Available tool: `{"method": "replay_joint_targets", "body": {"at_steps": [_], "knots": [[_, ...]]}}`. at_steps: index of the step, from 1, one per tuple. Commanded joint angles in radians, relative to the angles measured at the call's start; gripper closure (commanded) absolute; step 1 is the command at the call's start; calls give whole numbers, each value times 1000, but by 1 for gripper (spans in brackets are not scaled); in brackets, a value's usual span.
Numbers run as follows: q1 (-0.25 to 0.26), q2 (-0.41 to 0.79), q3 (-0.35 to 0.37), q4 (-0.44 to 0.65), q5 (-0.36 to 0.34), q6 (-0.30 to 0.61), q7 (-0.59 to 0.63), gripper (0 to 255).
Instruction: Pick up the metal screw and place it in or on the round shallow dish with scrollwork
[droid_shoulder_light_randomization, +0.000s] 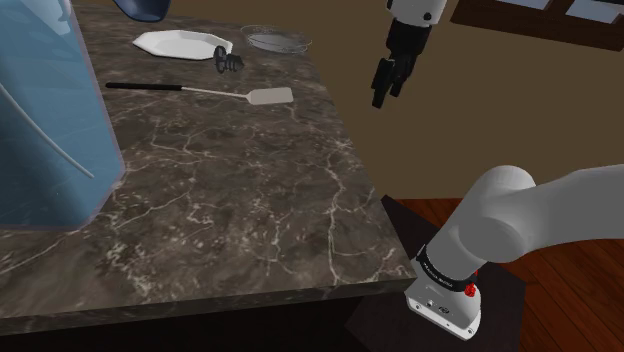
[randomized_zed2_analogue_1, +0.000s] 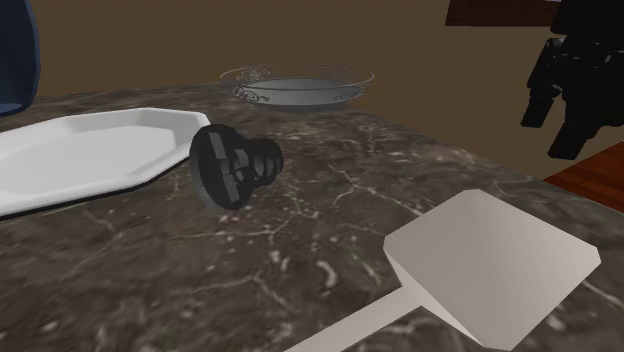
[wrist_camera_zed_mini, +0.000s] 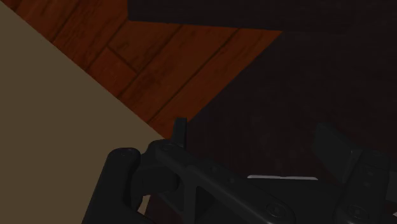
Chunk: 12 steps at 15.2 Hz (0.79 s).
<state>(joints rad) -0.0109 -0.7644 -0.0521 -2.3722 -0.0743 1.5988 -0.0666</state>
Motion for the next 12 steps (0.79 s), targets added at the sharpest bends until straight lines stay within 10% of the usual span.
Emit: {"method": "replay_joint_targets", "body": {"at_steps": [1, 12], "knots": [[0, 0, 0, 0, 0, 0, 0, 0], [67, 324, 155, 304, 35, 47, 123, 0]]}}
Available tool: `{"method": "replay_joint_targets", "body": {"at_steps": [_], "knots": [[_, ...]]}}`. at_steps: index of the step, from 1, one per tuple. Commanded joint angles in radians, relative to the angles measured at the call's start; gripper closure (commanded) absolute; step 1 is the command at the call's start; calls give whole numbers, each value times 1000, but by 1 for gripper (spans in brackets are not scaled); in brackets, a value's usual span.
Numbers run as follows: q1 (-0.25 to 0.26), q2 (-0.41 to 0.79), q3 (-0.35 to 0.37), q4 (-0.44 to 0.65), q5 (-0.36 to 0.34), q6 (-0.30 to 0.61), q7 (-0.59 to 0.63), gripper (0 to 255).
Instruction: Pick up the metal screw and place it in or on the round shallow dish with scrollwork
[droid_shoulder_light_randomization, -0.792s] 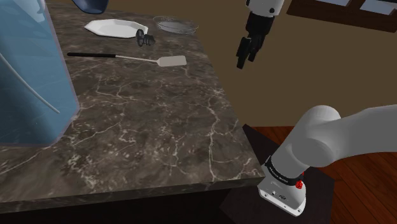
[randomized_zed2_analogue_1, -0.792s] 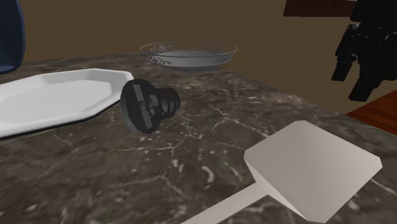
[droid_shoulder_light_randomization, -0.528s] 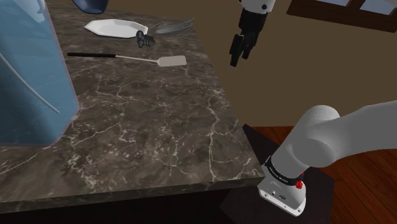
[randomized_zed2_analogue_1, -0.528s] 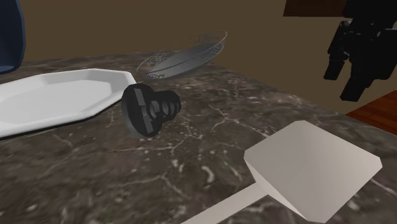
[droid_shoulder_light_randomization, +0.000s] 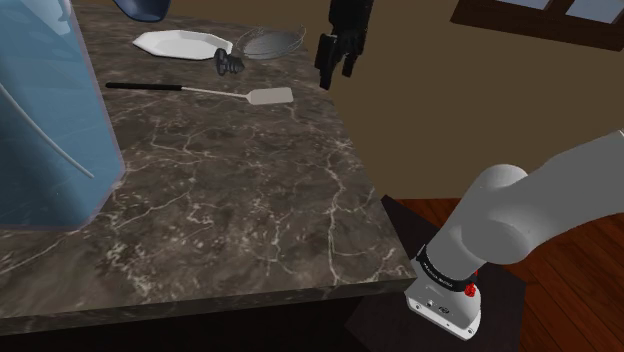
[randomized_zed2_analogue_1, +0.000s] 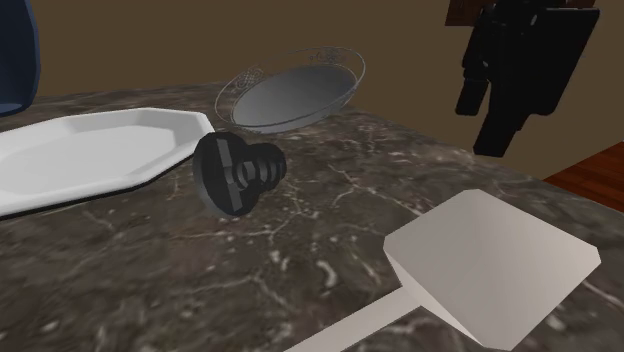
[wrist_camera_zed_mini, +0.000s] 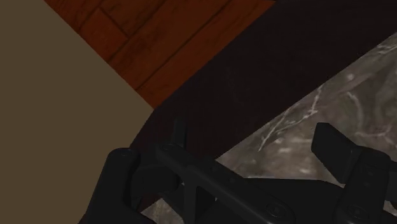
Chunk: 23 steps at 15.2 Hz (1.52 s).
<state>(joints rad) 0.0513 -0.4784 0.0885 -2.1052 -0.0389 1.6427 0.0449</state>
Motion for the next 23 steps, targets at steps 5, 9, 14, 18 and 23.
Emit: {"method": "replay_joint_targets", "body": {"at_steps": [5, 9, 14, 18, 23], "knots": [[27, 196, 81, 216, -21, -9, 70, 0], [48, 333, 132, 383, -56, -37, 119, 0], [92, 525, 191, 635, -126, -103, 180, 0], [132, 646, 215, 791, -178, -146, 209, 0], [119, 621, 209, 690, -169, -67, 209, 0]]}}
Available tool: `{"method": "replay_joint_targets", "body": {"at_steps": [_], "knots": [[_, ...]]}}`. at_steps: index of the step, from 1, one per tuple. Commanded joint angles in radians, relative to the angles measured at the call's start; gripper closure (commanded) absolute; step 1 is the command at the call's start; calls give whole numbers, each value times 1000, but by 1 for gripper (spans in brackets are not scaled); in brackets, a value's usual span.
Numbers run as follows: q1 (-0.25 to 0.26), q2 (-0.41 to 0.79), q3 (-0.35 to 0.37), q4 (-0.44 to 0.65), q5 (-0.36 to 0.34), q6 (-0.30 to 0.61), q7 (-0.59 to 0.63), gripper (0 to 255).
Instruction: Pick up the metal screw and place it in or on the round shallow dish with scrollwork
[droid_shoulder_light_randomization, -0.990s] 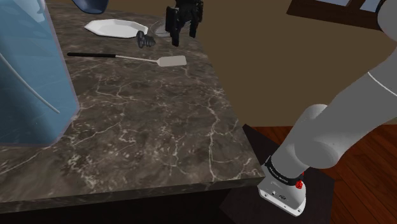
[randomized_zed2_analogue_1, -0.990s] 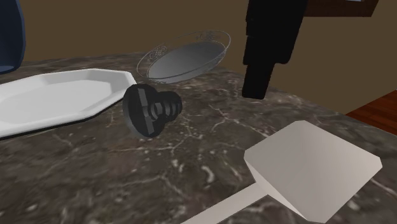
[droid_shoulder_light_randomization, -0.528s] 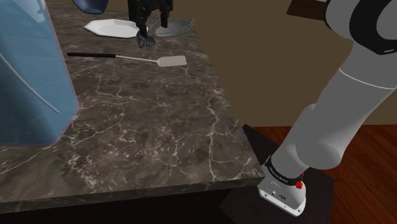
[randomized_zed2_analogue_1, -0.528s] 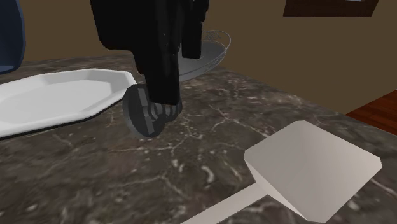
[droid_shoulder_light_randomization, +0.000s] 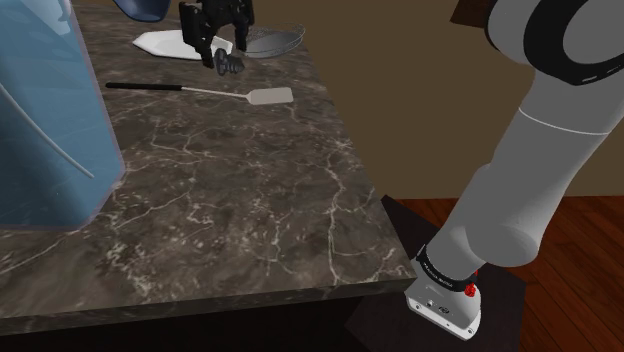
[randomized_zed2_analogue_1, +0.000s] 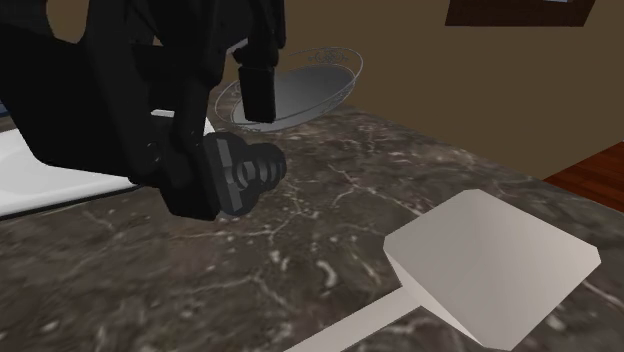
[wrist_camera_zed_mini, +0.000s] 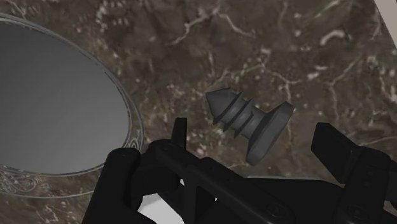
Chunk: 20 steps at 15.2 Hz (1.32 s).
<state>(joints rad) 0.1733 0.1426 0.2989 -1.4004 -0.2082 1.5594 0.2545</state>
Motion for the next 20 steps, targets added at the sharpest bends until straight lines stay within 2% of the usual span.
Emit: {"method": "replay_joint_targets", "body": {"at_steps": [1, 9, 10, 20], "knots": [[-5, -4, -3, -33, 2, 31, -1, 0], [-6, -6, -3, -44, 2, 39, -1, 0], [-6, -6, -3, -44, 2, 39, -1, 255], [-5, -2, -3, -25, 1, 24, -2, 255]]}}
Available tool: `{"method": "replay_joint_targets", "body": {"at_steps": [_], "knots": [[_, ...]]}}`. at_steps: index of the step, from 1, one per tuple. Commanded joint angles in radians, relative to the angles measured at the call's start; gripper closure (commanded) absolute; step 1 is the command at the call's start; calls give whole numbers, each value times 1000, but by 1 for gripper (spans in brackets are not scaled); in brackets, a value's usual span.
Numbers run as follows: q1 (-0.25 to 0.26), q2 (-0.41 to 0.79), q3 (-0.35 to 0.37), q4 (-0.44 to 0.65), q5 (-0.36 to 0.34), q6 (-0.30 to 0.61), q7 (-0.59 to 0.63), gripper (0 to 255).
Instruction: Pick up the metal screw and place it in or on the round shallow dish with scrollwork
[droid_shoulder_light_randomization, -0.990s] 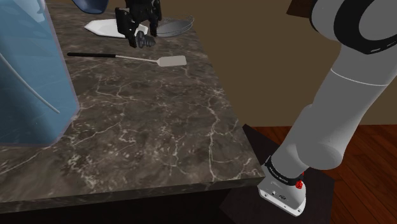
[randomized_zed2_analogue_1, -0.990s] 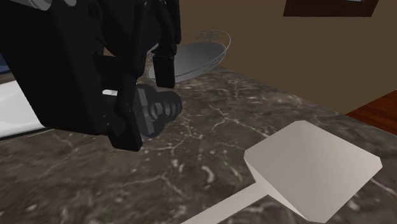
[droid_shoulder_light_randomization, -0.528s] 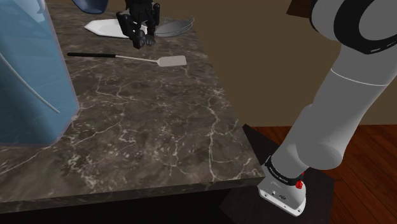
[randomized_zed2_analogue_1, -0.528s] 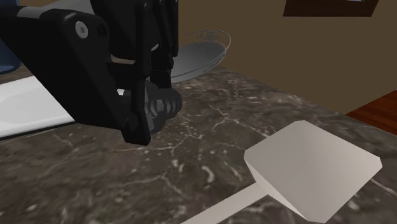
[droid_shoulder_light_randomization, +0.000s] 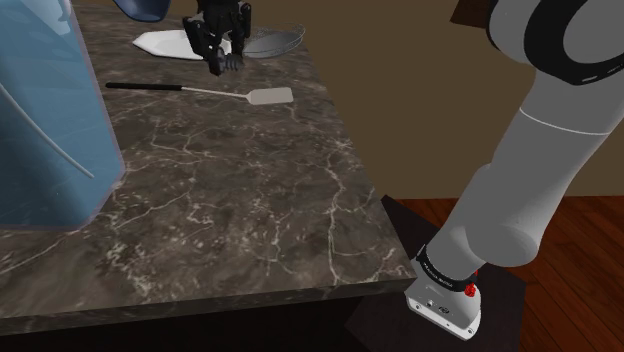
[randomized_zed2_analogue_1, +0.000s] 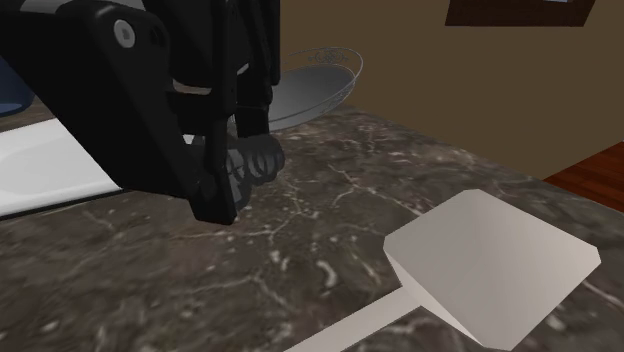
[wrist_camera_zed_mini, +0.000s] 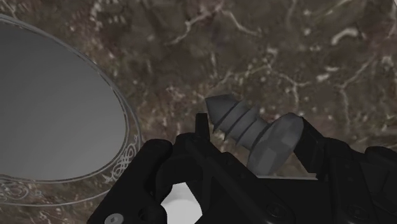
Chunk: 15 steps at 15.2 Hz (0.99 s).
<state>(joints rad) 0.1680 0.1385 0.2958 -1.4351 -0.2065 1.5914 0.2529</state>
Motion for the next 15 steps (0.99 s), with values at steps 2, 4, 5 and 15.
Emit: {"method": "replay_joint_targets", "body": {"at_steps": [2, 4, 5, 15], "knots": [[4, 12, 1, 50, -4, -38, -4, 255], [7, 23, 3, 92, -8, -70, -6, 255], [9, 30, 3, 115, -10, -86, -8, 255], [44, 126, 9, 391, -47, -270, -22, 255]]}}
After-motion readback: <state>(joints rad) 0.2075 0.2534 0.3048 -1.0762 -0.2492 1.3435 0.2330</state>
